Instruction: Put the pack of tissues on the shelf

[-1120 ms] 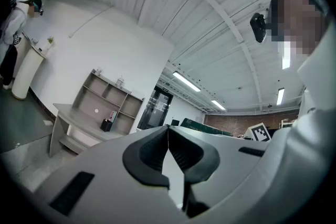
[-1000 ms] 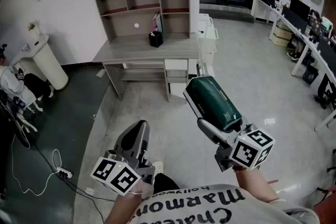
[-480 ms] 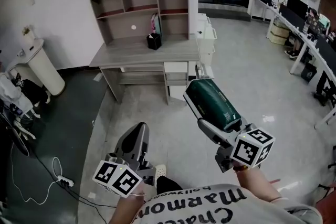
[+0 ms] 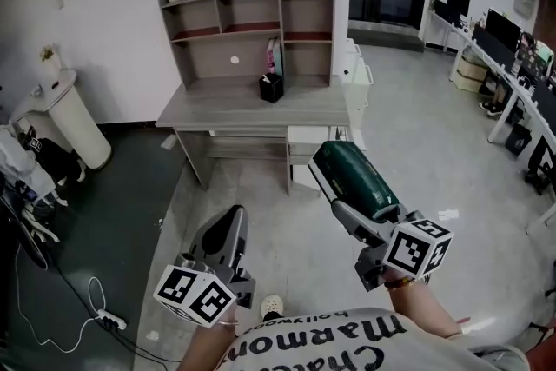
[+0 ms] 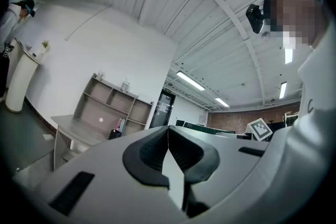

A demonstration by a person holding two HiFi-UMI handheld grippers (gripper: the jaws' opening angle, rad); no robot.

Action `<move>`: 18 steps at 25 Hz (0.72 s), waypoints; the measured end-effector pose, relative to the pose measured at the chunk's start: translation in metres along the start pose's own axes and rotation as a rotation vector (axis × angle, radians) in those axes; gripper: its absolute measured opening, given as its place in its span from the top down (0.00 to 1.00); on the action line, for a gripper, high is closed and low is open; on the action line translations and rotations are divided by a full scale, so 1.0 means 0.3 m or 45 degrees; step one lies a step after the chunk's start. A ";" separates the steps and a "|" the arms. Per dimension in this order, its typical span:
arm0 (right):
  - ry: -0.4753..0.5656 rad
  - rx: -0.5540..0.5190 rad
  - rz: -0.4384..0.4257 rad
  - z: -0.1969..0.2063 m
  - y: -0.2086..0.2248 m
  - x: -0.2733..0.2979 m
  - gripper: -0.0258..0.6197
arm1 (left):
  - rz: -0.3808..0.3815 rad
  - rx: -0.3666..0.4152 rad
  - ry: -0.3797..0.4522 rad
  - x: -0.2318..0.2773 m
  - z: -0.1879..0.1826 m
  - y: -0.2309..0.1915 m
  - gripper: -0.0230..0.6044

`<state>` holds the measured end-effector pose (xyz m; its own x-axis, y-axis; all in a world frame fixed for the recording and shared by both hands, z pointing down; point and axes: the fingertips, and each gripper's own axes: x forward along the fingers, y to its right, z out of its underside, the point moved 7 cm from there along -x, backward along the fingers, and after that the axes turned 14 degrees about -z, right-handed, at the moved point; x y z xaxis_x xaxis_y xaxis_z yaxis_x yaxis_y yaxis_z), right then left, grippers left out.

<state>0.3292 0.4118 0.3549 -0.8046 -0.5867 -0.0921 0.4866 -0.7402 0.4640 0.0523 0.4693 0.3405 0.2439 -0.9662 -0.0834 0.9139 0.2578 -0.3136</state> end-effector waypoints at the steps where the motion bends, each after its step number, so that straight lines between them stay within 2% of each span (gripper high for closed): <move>1: 0.016 0.003 -0.002 -0.011 0.011 0.043 0.21 | 0.005 0.007 0.003 0.031 -0.021 -0.031 0.94; 6: 0.050 -0.008 -0.004 -0.063 0.047 0.249 0.21 | 0.030 0.033 0.013 0.186 -0.123 -0.178 0.94; 11: 0.058 -0.088 0.012 -0.118 0.052 0.426 0.21 | 0.091 0.063 0.033 0.316 -0.215 -0.300 0.94; 18: 0.047 -0.088 0.004 -0.121 0.088 0.657 0.21 | 0.130 0.075 0.067 0.458 -0.290 -0.484 0.93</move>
<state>0.1958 0.2646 0.3172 -0.7903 -0.6000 -0.1239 0.5128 -0.7584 0.4023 -0.0750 0.2990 0.2922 0.3210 -0.9331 -0.1622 0.9029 0.3532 -0.2451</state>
